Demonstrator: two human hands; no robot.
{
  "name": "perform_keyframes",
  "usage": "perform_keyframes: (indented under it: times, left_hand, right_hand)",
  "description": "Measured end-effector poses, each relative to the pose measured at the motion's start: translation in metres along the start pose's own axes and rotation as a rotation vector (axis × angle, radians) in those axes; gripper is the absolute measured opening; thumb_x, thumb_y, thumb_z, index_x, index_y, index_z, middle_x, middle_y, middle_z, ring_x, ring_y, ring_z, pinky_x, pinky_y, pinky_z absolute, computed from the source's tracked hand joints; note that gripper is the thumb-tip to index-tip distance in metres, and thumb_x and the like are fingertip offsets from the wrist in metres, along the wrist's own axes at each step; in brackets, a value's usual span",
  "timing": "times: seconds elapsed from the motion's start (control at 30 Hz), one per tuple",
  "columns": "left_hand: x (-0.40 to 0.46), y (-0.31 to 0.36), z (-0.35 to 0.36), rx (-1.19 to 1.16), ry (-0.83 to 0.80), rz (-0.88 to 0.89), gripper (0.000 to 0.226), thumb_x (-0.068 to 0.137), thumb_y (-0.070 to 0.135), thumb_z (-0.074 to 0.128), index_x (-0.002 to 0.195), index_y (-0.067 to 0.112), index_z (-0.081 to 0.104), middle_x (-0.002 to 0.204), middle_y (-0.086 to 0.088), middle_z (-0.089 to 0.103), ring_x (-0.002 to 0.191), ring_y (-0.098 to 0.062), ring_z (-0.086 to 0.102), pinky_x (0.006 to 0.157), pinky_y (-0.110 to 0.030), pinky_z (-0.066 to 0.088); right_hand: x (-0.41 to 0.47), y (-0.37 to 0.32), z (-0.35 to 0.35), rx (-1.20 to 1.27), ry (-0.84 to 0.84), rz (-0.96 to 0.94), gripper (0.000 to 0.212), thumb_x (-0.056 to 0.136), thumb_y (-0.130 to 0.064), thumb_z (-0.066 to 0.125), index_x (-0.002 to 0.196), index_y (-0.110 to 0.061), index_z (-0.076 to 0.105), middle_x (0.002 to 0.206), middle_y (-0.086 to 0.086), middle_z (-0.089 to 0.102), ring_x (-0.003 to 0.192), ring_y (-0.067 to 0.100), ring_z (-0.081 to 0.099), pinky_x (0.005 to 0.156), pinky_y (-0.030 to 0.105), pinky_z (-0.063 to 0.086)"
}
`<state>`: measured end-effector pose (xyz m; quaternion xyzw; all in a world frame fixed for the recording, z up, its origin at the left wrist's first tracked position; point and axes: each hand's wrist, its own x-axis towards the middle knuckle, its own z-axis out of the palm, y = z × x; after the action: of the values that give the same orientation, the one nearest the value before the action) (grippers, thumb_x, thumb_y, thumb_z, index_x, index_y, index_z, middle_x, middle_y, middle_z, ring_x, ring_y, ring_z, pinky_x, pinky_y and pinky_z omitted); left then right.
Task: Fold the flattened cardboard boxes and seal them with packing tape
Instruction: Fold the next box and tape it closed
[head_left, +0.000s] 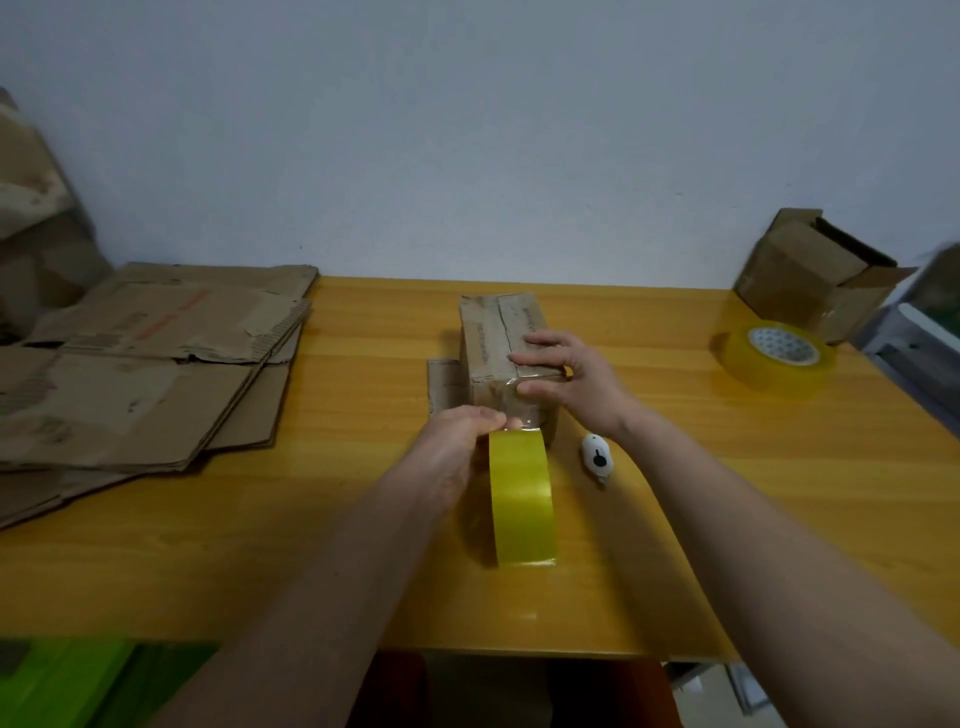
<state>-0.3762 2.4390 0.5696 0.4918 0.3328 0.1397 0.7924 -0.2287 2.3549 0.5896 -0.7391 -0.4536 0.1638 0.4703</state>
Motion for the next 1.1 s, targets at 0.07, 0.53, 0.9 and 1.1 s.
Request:
perform_keyframes:
  times: [0.07, 0.53, 0.9, 1.1]
  left_hand:
    - [-0.005, 0.001, -0.003, 0.011, -0.008, 0.009, 0.011, 0.092, 0.001, 0.055, 0.085, 0.003, 0.063, 0.08, -0.008, 0.07, 0.075, -0.02, 0.063, 0.075, -0.034, 0.052]
    - [-0.034, -0.01, 0.0, 0.042, 0.063, 0.282, 0.007, 0.093, 0.011, 0.06, 0.088, 0.006, 0.059, 0.081, -0.005, 0.071, 0.076, -0.018, 0.063, 0.083, -0.041, 0.051]
    - [-0.045, -0.019, 0.003, 0.273, 0.151, 0.511, 0.006, 0.09, 0.017, 0.066, 0.085, 0.014, 0.065, 0.083, -0.002, 0.067, 0.074, -0.005, 0.063, 0.068, -0.018, 0.049]
    - [-0.05, -0.015, 0.005, 0.317, 0.172, 0.59, 0.024, 0.082, 0.008, 0.074, 0.089, 0.013, 0.052, 0.087, -0.013, 0.071, 0.084, -0.02, 0.07, 0.074, -0.025, 0.056]
  right_hand:
    - [0.0, 0.0, 0.0, -0.01, 0.02, 0.011, 0.04, 0.078, -0.007, 0.075, 0.117, -0.017, 0.067, 0.136, -0.003, 0.047, 0.122, 0.007, 0.041, 0.105, 0.024, 0.037]
    - [-0.052, -0.029, 0.021, 0.077, 0.226, 0.071, 0.013, 0.084, -0.03, 0.071, 0.078, -0.019, 0.066, 0.08, -0.002, 0.065, 0.076, 0.011, 0.058, 0.07, 0.025, 0.045]
    - [-0.078, -0.025, 0.03, 0.496, 0.198, 0.126, 0.017, 0.09, -0.017, 0.065, 0.075, -0.011, 0.059, 0.079, 0.021, 0.059, 0.074, 0.022, 0.052, 0.071, 0.037, 0.044]
    - [-0.08, -0.023, 0.038, 0.57, 0.19, 0.093, 0.019, 0.091, -0.014, 0.062, 0.073, -0.015, 0.057, 0.081, 0.013, 0.065, 0.077, 0.021, 0.057, 0.075, 0.037, 0.045]
